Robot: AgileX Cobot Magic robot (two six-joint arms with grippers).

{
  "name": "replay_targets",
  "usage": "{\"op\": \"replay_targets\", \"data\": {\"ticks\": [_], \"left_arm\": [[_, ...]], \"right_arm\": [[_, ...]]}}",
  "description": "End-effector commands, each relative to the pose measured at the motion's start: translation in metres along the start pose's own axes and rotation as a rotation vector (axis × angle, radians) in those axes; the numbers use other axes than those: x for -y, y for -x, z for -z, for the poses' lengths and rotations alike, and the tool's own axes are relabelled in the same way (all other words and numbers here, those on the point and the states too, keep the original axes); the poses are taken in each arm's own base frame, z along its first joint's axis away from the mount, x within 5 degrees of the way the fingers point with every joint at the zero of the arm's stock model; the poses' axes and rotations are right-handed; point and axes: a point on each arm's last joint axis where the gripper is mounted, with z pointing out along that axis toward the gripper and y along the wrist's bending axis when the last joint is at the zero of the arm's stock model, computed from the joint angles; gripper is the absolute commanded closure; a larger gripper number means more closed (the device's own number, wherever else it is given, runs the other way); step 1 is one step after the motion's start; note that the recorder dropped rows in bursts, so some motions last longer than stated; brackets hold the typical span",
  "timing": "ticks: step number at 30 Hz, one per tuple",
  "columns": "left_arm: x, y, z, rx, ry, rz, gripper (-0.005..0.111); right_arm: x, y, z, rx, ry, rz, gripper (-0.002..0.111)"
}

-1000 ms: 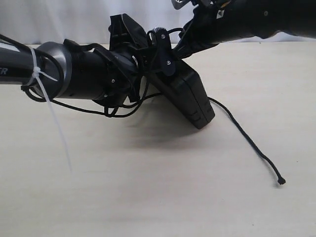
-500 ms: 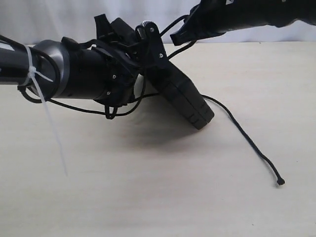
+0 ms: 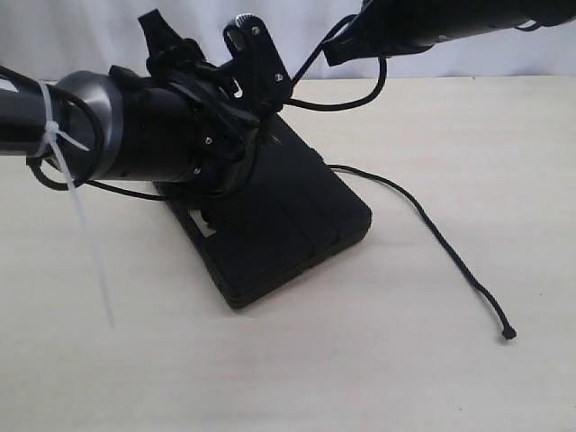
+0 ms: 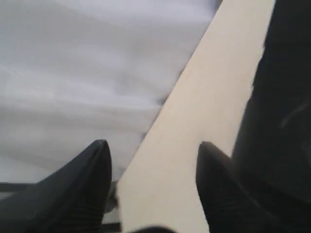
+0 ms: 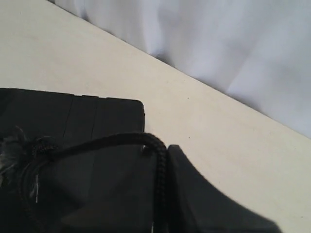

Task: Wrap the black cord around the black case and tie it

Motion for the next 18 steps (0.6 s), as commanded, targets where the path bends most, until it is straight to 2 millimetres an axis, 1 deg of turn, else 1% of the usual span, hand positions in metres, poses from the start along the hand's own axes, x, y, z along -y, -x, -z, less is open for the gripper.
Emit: {"op": "replay_targets", "data": {"ticks": [1,3,6,7,8,9,11,13,15,18], "left_arm": [[0.003,0.009,0.004,0.175,-0.203,0.228,0.054],[0.008,0.006,0.0,0.285,-0.369,0.294,0.054],[0.012,-0.003,-0.008,0.322,-0.475,0.312,0.054],[0.013,-0.01,-0.016,0.305,-0.543,0.37,0.054],[0.012,-0.013,-0.02,0.312,-0.591,0.38,0.054],[0.011,-0.016,-0.024,0.336,-0.677,0.38,0.054],[0.01,-0.021,-0.026,0.405,-0.803,0.331,0.054],[0.007,-0.027,-0.028,0.464,-0.894,0.303,0.054],[0.002,-0.028,-0.028,0.541,-0.963,0.334,0.054],[-0.004,-0.025,-0.025,0.658,-1.003,0.347,0.054]], "right_arm": [[0.003,-0.002,0.005,-0.037,-0.009,0.014,0.104],[0.005,-0.004,0.006,-0.061,-0.024,0.046,0.104],[0.012,-0.005,0.006,-0.069,-0.039,0.034,0.104],[0.017,-0.007,0.006,-0.076,-0.05,0.025,0.104],[0.02,-0.007,0.006,-0.076,-0.056,0.021,0.104],[0.022,-0.008,0.006,-0.081,-0.061,0.024,0.104],[0.023,-0.008,0.006,-0.083,-0.063,0.041,0.104],[0.023,-0.008,0.006,-0.085,-0.063,0.04,0.104],[0.023,-0.009,0.006,-0.086,-0.063,0.04,0.104],[0.023,-0.009,0.006,-0.086,-0.063,0.04,0.104]]}}
